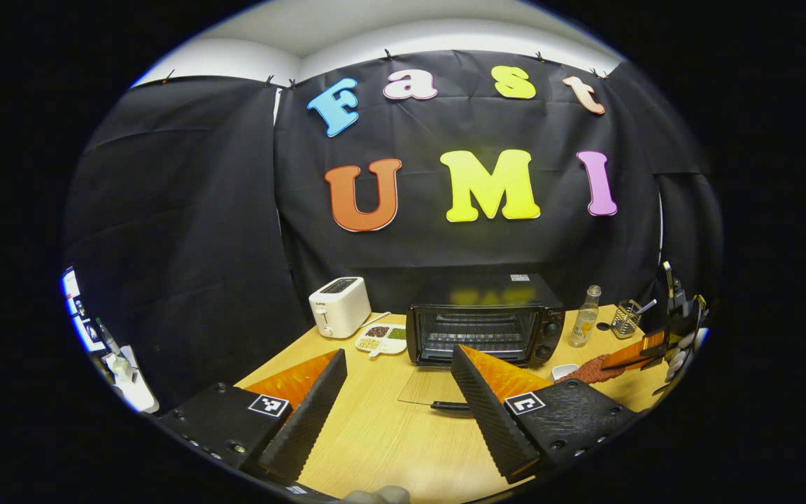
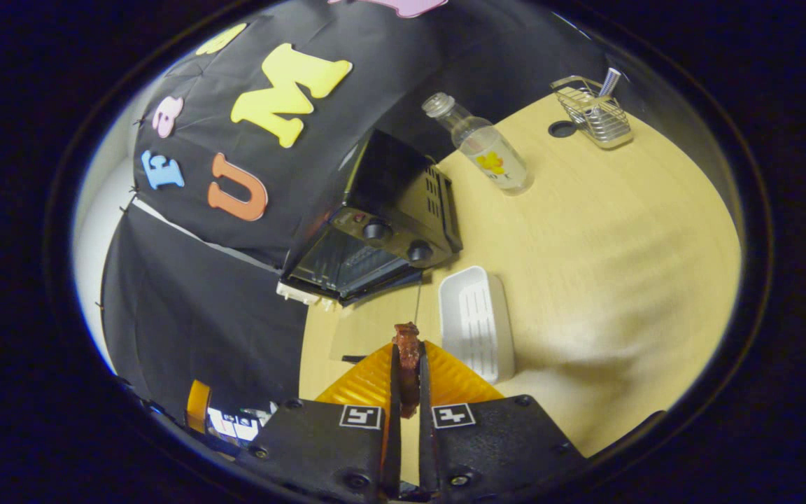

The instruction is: Open the electric oven with the left hand, put the food in, and close the electric oven.

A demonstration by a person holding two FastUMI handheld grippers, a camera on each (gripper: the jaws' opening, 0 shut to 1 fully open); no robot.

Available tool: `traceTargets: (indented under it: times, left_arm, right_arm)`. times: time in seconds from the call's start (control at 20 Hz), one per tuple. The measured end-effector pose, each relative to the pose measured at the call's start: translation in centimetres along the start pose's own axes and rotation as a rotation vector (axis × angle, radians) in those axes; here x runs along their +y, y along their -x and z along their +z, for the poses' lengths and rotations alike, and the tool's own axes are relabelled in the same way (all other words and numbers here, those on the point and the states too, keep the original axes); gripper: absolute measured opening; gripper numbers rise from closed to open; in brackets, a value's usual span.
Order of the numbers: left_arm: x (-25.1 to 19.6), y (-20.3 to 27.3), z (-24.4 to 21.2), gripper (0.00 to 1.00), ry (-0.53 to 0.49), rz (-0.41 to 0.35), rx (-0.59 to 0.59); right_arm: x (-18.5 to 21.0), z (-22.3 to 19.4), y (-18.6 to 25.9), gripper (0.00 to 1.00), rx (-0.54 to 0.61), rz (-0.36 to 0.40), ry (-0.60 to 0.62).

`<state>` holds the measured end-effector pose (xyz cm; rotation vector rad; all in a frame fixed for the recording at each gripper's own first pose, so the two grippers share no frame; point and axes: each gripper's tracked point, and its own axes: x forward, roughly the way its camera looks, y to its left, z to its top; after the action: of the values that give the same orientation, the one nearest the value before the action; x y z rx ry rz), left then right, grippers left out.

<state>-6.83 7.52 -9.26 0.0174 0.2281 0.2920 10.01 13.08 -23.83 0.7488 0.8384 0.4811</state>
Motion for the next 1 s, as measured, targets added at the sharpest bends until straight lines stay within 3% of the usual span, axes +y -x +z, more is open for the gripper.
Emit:
traceTargets:
  times: [0.25, 0.5, 1.0]
  left_arm:
    - [2.2, -0.7, -0.2, 0.96, -0.041, -0.09, -0.003]
    - [4.3, -1.9, -0.7, 0.96, -0.059, -0.163, 0.008]
    - [8.2, -5.3, -3.6, 0.96, -0.05, -0.15, 0.027]
  right_arm:
    - [5.2, -0.3, -3.7, 0.13, -0.147, 0.02, -0.076]
    - [7.9, 0.4, -9.2, 0.13, -0.331, 0.037, -0.184]
    - [10.1, 2.4, -21.4, 0.13, -0.617, 0.055, -0.388]
